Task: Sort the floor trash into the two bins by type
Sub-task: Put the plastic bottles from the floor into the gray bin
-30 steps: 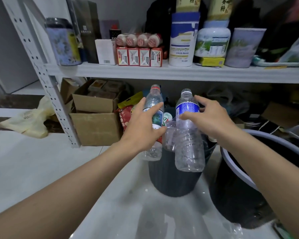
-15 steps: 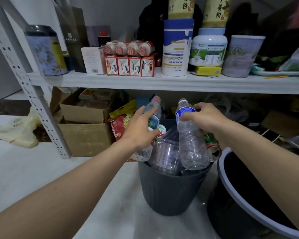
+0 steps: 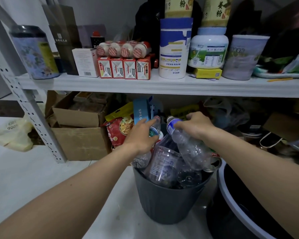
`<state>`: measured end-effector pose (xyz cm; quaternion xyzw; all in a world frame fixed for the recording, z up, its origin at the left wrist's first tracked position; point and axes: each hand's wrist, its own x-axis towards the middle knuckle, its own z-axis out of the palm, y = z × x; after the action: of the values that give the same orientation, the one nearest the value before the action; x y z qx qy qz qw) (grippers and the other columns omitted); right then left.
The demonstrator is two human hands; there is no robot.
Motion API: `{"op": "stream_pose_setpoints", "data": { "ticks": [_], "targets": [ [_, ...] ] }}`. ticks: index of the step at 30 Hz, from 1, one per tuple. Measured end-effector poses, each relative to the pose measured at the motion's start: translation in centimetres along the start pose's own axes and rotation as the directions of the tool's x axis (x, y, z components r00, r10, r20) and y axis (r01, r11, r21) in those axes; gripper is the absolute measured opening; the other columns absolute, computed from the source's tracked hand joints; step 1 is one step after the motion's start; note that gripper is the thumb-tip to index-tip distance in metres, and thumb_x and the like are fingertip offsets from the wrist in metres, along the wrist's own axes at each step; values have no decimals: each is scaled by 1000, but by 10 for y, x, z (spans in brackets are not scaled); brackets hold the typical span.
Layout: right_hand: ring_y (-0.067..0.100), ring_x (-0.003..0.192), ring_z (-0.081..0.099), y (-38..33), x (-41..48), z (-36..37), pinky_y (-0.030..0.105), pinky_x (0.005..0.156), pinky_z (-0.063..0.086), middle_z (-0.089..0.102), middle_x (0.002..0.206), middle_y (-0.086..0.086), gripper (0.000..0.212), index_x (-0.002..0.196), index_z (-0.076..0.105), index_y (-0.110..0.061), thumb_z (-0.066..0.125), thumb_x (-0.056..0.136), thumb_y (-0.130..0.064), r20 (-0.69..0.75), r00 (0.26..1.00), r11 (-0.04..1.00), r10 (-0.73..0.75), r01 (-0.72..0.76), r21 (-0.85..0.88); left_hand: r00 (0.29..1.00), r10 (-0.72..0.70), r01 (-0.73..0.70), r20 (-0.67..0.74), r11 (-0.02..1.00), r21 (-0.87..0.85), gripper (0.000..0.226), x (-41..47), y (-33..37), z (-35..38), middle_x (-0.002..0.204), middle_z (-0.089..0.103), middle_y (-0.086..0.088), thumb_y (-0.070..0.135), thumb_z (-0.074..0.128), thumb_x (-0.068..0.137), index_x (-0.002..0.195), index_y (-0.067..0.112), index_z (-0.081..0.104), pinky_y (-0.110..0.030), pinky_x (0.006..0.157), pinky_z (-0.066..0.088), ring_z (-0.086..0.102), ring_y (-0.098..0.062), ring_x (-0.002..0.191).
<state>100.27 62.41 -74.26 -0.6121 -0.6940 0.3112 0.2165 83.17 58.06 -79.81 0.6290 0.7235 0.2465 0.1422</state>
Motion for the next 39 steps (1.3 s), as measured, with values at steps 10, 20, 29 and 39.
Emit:
{"op": "stream_pose_setpoints", "data": {
  "ticks": [10,20,29,39],
  "targets": [
    [35,114,57,-1,-3,-1,48,97,49,60,125,21,53,123,58,5,70,85,-30,-6,1000,997,-18,18,-75,995,95,-94,-8,995,29,61,-6,1,-2,151,38,-1,27,62,92,147,22,37,-31,111,30,37,-23,137],
    [28,128,50,-1,-10,-7,37,105,43,49,144,10,66,142,46,-10,67,87,-41,49,983,952,-174,181,-248,991,136,-136,-2,989,55,53,-25,7,-19,145,46,-3,29,58,94,144,21,41,-32,105,36,43,-23,131],
    [27,126,49,-33,-82,12,42,97,47,54,138,4,51,136,50,-19,55,93,-46,43,879,733,-474,422,-533,968,199,-143,-154,939,313,52,-83,-6,-59,142,50,-1,43,51,94,141,21,46,-37,103,42,44,-21,130],
    [23,135,36,-55,-158,62,38,105,35,42,148,3,56,147,36,-18,45,98,-43,91,824,663,-560,511,-547,964,177,-90,-200,920,380,49,-169,-31,-89,144,47,-1,41,46,97,141,20,45,-36,105,35,38,-23,134]
  ]
}}
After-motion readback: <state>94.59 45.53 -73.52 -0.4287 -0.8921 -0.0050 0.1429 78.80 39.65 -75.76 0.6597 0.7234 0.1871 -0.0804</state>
